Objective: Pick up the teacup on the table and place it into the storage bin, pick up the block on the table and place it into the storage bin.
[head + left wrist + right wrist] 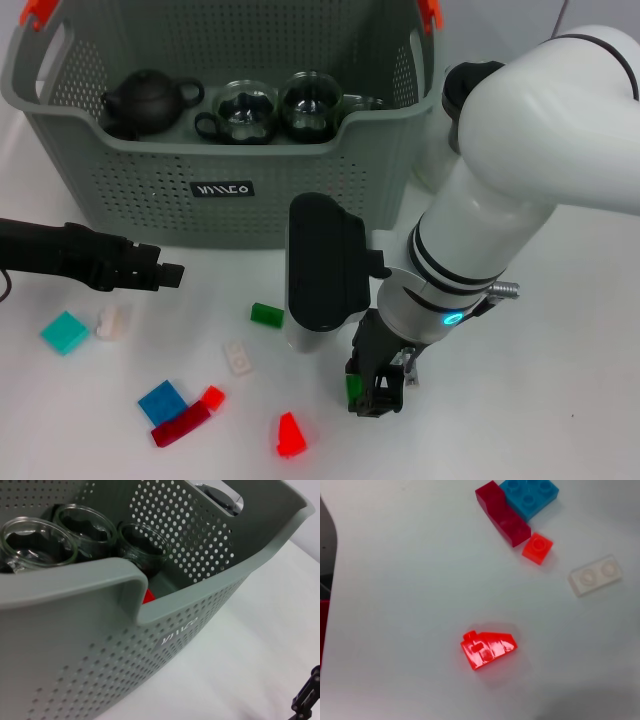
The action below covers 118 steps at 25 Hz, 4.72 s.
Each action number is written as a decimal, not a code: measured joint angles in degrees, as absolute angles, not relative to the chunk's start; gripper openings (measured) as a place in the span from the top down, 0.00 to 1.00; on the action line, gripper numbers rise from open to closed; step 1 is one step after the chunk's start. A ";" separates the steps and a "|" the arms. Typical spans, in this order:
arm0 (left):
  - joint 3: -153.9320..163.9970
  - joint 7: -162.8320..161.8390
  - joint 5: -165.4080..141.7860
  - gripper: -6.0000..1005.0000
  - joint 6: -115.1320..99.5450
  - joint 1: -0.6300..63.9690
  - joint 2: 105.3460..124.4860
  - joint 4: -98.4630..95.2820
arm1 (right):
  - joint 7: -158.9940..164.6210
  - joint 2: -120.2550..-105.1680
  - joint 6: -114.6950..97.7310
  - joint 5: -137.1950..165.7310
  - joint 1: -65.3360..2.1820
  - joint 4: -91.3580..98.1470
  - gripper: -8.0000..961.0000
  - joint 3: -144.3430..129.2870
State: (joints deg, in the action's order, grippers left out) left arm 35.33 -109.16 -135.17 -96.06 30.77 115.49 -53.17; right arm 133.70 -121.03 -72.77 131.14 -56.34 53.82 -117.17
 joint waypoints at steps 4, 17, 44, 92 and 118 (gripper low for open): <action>35.33 -109.17 -135.17 0.43 -96.06 30.77 115.48 -53.17 | 133.80 -121.02 -72.87 131.11 -56.34 54.06 0.60 -117.08; 35.33 -109.23 -135.17 0.43 -96.06 30.72 115.49 -53.18 | 133.82 -120.85 -74.55 131.04 -56.42 54.91 0.65 -115.07; 35.33 -109.25 -135.17 0.43 -95.50 30.36 115.30 -53.18 | 135.39 -120.35 -89.99 138.32 -56.67 76.70 0.65 -95.90; 35.42 -108.63 -135.18 0.43 -92.40 30.50 115.52 -51.06 | 137.83 -120.23 -51.14 151.17 -68.07 42.14 0.65 -79.94; 35.50 -109.12 -135.84 0.43 -92.40 30.70 115.50 -51.06 | 139.91 -120.14 -50.64 151.35 -68.17 41.45 0.52 -79.26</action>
State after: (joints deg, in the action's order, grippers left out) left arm 35.50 -109.12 -135.84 -92.40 30.70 115.50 -51.06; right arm 139.91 -120.14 -50.64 151.35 -68.17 41.45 -79.26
